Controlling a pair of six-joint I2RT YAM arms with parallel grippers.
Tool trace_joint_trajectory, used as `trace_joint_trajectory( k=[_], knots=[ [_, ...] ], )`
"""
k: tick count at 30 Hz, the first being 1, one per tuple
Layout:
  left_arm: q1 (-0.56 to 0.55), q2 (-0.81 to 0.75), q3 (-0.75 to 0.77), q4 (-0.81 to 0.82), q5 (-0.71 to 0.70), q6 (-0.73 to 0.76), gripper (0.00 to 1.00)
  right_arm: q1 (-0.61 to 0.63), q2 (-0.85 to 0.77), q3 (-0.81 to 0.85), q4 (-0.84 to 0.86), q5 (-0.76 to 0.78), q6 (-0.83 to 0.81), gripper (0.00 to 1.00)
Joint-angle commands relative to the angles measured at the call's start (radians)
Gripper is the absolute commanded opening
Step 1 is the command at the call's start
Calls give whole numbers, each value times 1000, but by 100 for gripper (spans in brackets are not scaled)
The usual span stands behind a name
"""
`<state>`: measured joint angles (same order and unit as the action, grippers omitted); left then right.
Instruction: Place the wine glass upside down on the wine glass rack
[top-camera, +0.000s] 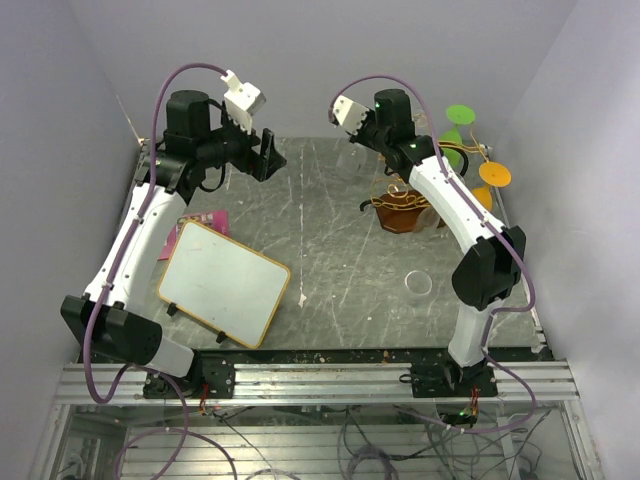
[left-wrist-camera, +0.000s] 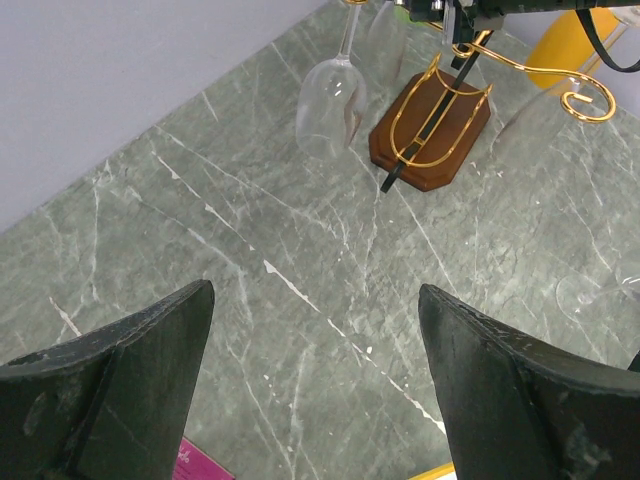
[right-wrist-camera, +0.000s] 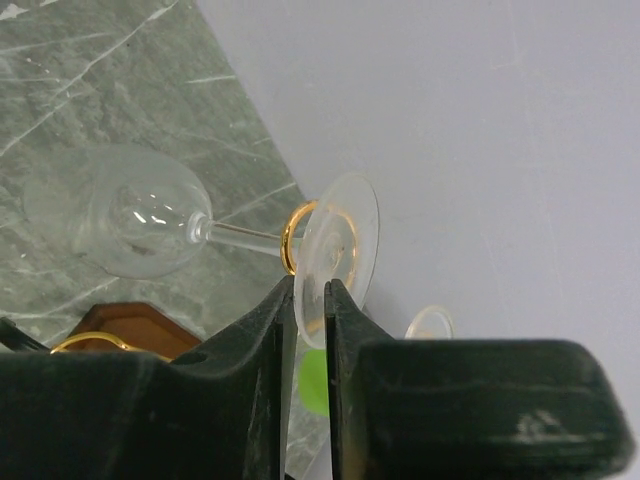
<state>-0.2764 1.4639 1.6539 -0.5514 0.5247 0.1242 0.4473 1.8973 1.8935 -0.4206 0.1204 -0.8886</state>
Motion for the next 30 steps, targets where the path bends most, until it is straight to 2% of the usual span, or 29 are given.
trace_joint_trajectory(
  k=[1, 22, 30],
  knots=[
    [9, -34, -14, 30, 2, 17, 93, 5, -55, -10, 6, -2, 27, 16],
    [11, -42, -40, 37, 1, 24, 93, 5, -75, 4, -24, -58, 82, 23],
    [9, -32, -58, 79, -1, -48, 92, 5, -125, 15, -77, -94, 157, 26]
  ],
)
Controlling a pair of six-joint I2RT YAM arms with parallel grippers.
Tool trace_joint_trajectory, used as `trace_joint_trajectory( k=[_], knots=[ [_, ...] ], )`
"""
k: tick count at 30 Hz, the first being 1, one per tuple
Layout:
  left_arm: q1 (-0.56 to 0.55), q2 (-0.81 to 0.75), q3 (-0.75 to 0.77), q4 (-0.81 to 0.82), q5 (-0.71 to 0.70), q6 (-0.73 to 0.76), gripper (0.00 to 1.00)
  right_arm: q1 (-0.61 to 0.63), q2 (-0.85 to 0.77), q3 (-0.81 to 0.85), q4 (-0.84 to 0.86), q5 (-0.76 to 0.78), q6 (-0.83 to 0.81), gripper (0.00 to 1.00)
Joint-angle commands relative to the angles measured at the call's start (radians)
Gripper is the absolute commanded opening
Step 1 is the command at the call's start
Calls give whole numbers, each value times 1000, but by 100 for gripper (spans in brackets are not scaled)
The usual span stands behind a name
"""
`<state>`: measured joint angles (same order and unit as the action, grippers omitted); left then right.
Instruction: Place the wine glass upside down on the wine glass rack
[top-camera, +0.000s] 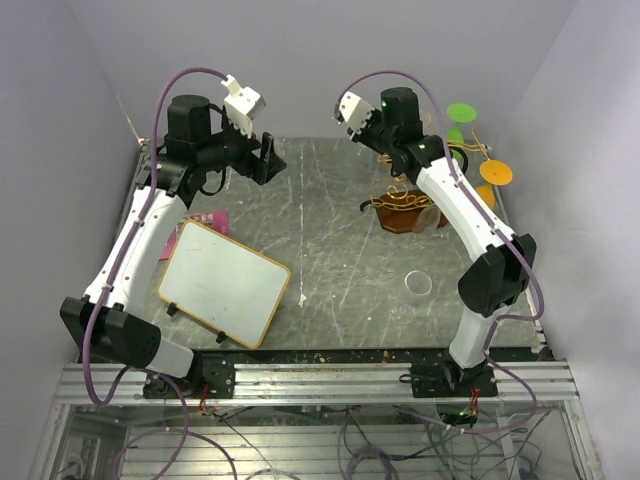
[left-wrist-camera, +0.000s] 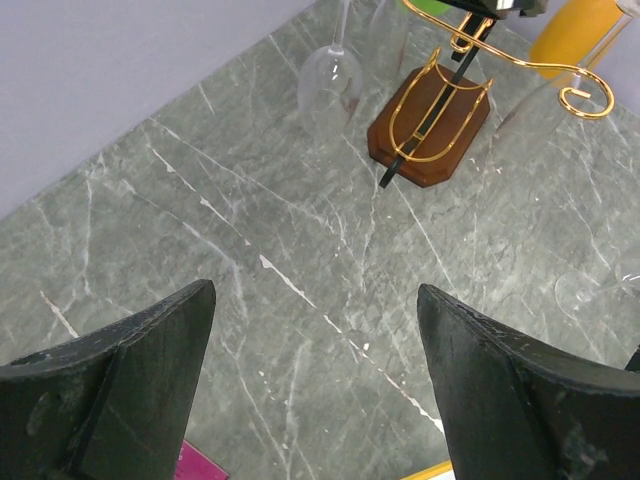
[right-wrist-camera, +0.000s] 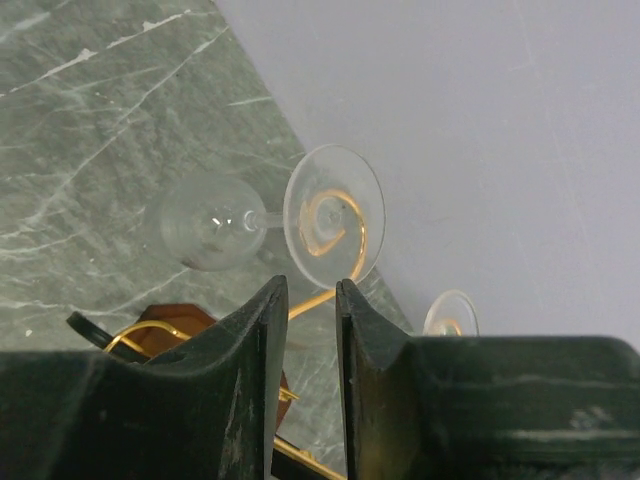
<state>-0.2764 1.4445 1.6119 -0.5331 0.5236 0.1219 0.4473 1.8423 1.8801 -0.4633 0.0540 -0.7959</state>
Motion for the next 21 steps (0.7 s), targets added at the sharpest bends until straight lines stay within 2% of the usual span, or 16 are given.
trace_joint_trajectory(
  k=[1, 5, 8, 10, 12, 15, 18, 21],
  knots=[
    [9, -11, -20, 68, 2, -71, 91, 5, -80, 28, -44, -31, 82, 27],
    [-3, -5, -41, 104, 24, -139, 90, 3, -139, 11, -66, -36, 150, 31],
    [-53, 7, -40, 95, 15, -147, 89, -6, -186, -4, -85, -31, 192, 33],
    [-112, 20, -27, 66, -23, -121, 88, -23, -227, -17, -95, -38, 221, 37],
    [-183, 38, -11, 37, -43, -98, 88, -55, -259, -31, -96, -55, 254, 48],
    [-293, 68, 7, 7, -42, -88, 87, -130, -291, -37, -102, -97, 293, 53],
    [-390, 98, 38, -23, -43, -81, 87, -195, -324, -52, -103, -160, 318, 64],
    [-485, 145, 87, -53, -81, -71, 86, -262, -353, -72, -97, -216, 348, 68]
  ],
)
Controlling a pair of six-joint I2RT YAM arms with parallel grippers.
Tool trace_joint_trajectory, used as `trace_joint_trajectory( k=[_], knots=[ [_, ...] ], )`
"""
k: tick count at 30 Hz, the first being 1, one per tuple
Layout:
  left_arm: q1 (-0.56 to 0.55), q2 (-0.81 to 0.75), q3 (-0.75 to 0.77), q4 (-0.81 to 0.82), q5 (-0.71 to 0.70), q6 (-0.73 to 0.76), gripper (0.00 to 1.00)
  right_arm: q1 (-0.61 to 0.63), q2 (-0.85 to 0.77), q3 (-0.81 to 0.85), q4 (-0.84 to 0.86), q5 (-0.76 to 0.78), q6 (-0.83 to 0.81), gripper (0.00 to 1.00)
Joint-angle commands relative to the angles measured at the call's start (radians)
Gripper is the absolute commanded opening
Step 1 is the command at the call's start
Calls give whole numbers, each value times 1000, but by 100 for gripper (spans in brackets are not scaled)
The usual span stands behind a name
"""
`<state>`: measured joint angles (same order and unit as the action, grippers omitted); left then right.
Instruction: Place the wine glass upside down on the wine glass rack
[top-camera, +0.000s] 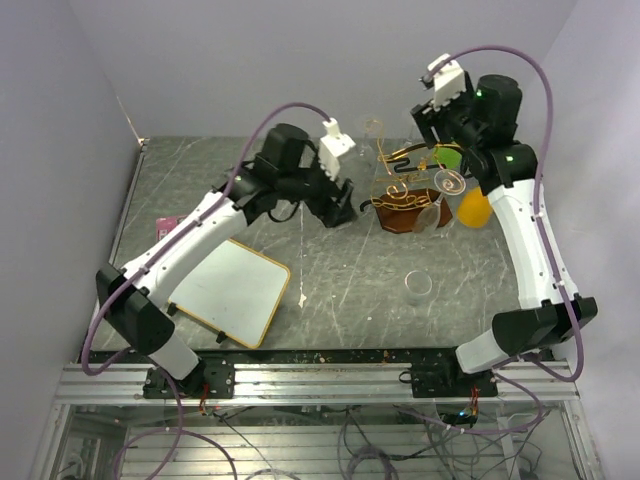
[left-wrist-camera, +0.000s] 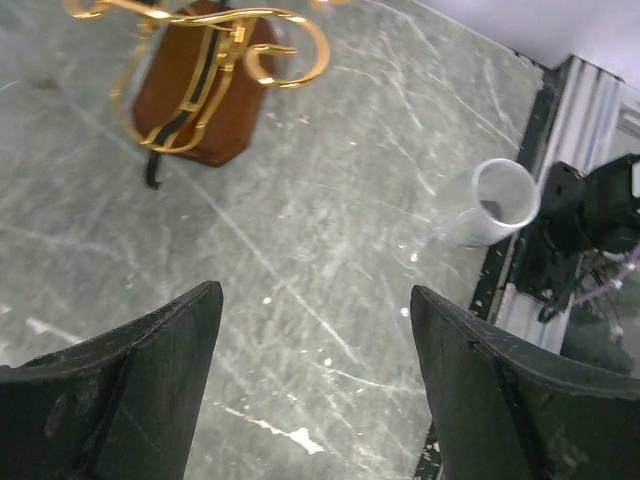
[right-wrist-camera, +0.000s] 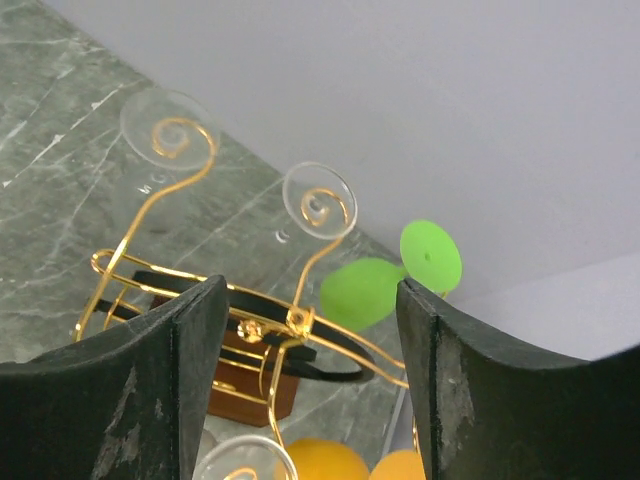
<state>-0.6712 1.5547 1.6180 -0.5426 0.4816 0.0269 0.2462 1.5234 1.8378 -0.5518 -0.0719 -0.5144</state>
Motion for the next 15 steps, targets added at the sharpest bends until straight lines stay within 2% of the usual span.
trace_joint_trajectory(
  k=[1, 11, 15],
  knots=[
    [-121, 51, 97, -50, -56, 26, 86, -82, -42, -37, -2, -100, 78, 69],
    [-371, 228, 192, -52, -238, 56, 81, -276, -112, -105, 49, -190, 159, 72],
    [-440, 325, 296, -80, -296, 109, 81, -308, -122, -136, 55, -249, 176, 73]
  ],
)
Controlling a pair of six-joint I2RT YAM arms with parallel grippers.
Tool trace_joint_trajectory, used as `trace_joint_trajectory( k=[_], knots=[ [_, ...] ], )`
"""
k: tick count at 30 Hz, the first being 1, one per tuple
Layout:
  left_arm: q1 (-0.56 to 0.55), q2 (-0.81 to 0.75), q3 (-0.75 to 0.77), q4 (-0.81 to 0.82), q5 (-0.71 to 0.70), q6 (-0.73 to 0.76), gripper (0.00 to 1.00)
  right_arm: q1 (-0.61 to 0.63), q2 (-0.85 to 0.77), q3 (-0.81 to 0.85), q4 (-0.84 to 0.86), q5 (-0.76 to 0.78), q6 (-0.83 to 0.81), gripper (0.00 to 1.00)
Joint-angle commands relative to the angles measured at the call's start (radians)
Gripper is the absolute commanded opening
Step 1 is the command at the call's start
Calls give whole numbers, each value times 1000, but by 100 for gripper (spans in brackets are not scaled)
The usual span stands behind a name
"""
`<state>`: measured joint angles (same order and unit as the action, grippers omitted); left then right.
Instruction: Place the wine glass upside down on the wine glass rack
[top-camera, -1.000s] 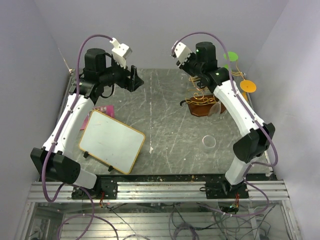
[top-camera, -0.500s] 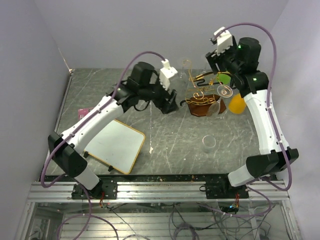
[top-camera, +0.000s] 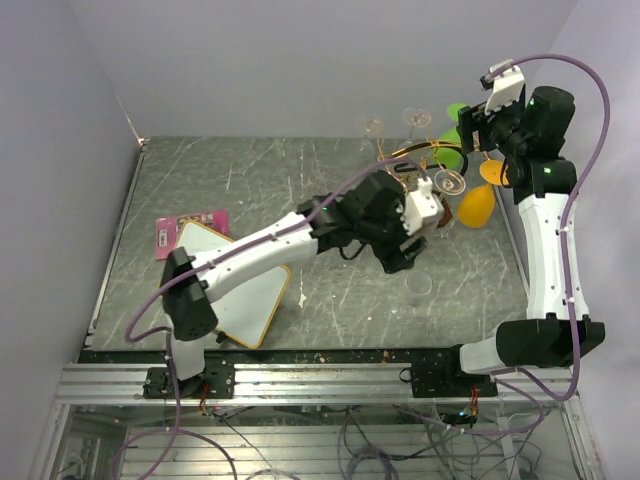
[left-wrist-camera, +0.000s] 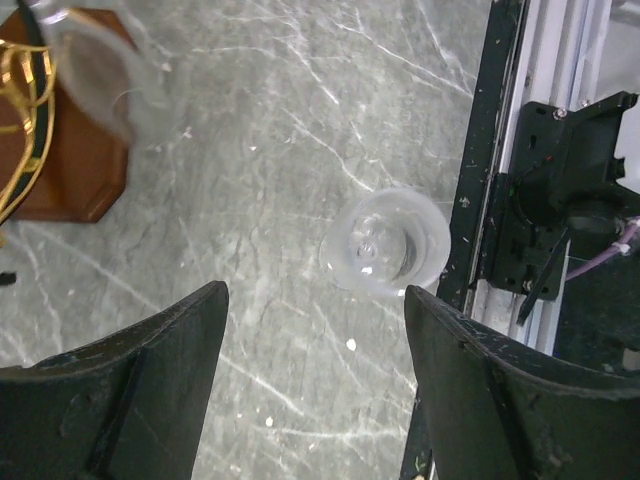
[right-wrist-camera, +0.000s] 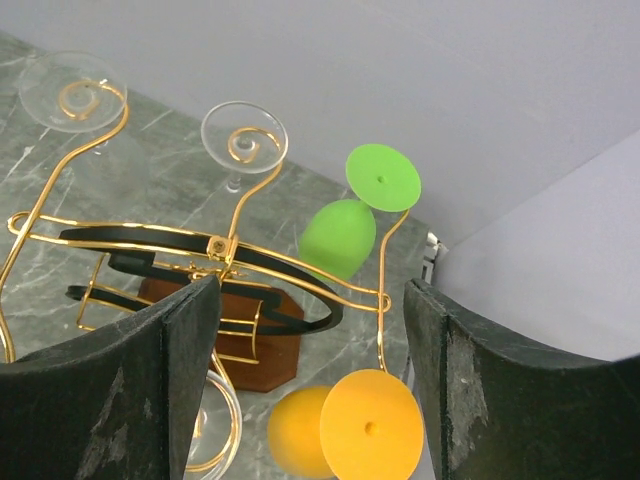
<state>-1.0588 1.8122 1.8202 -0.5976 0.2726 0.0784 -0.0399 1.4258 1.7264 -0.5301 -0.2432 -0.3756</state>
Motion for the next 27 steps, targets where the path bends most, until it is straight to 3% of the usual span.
trace_joint_trajectory(
  k=[1, 13, 27],
  knots=[
    [-64, 94, 127, -39, -94, 63, 81, -24, -25, -26, 33, -83, 39, 73],
    [-90, 286, 294, -167, -81, 167, 76, -34, -33, -9, 22, -106, 34, 74],
    [-104, 406, 423, -285, -62, 209, 43, -49, -52, -38, 27, -127, 30, 74]
  ],
)
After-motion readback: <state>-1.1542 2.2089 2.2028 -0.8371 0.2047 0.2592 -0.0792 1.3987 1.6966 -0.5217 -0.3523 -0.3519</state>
